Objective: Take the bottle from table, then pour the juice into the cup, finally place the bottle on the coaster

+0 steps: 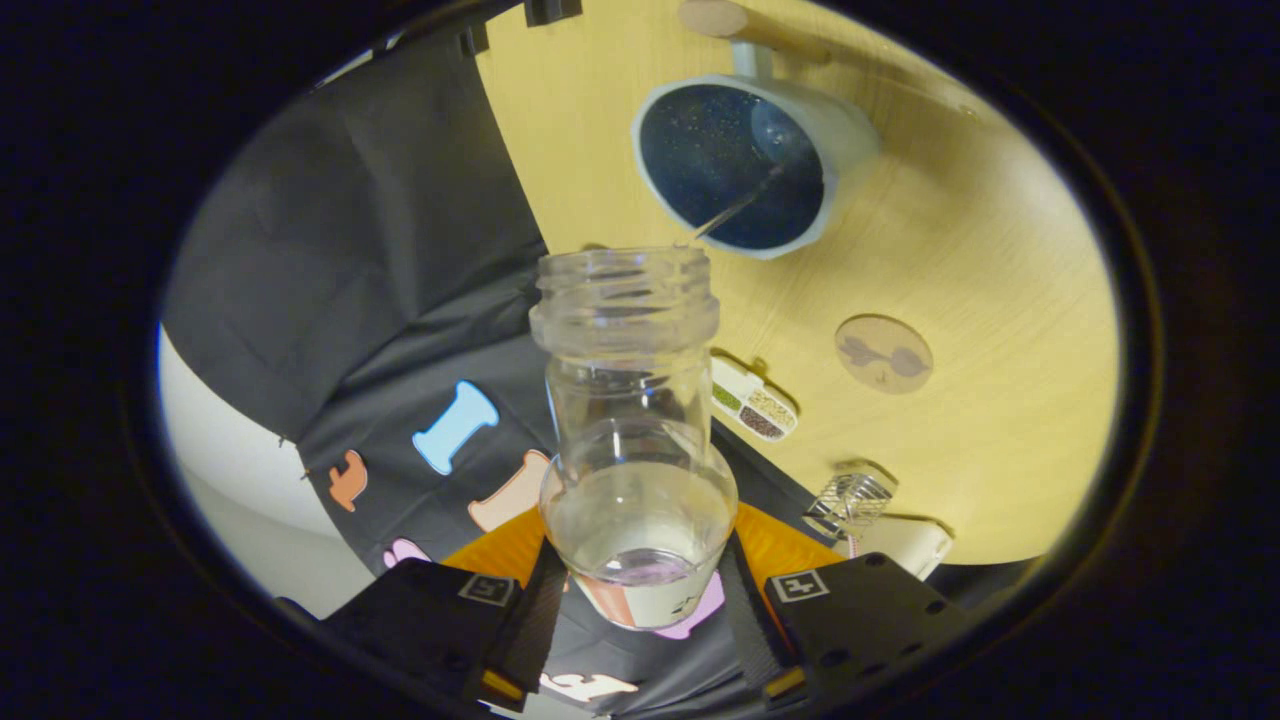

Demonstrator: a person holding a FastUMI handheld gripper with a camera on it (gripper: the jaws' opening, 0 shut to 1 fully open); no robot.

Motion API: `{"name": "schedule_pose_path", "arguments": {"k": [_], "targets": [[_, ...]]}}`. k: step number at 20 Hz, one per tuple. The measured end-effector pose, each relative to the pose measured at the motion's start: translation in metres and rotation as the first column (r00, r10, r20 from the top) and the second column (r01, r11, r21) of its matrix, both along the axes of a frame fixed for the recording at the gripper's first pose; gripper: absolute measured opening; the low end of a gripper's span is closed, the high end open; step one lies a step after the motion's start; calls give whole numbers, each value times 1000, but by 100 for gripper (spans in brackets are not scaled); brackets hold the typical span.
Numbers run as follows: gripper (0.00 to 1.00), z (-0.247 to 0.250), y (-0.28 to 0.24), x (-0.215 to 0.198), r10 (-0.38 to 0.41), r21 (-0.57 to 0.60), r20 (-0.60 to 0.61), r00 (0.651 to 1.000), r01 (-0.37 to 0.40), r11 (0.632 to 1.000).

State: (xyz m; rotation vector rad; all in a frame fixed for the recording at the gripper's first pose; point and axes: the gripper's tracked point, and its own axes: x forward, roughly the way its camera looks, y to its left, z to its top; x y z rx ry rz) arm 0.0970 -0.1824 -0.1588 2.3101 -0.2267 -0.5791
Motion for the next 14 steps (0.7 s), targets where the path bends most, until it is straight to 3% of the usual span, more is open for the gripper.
{"name": "schedule_pose_path", "arguments": {"k": [9,14], "targets": [[77,-19,7,-6,72,-141,-145,987,-93,986],[77,-21,8,-7,118,-280,-249,961,-188,942]]}}
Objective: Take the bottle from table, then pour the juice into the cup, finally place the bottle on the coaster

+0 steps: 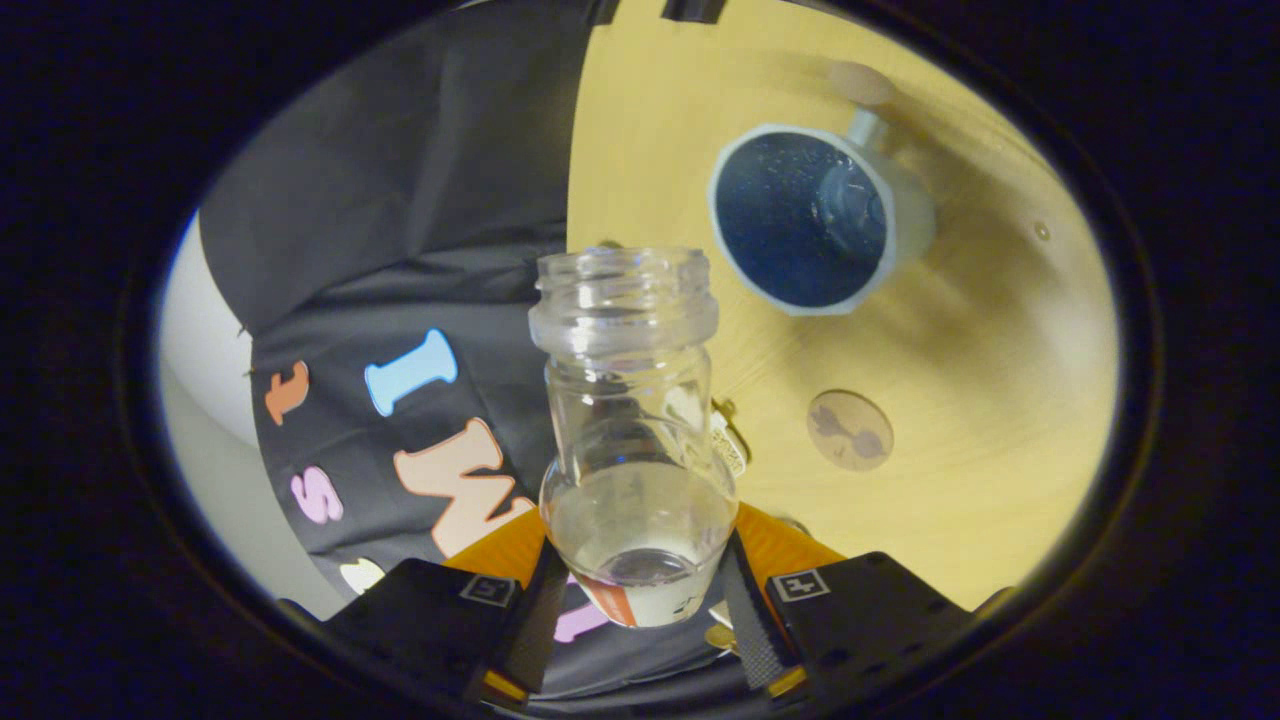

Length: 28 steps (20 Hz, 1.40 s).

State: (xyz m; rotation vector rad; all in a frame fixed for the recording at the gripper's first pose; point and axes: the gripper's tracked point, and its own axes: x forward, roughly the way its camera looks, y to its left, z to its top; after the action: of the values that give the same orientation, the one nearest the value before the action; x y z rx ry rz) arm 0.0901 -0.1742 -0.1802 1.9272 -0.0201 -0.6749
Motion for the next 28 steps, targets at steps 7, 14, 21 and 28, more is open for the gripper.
{"name": "schedule_pose_path", "arguments": {"k": [7,14,21,28], "targets": [[77,-8,2,0,91,-219,-146,985,-122,968],[77,-2,6,-1,111,-441,-269,957,-225,869],[77,-5,13,8,115,-613,-372,921,-337,715],[77,-24,16,16,66,-718,-518,853,-476,509]]}}
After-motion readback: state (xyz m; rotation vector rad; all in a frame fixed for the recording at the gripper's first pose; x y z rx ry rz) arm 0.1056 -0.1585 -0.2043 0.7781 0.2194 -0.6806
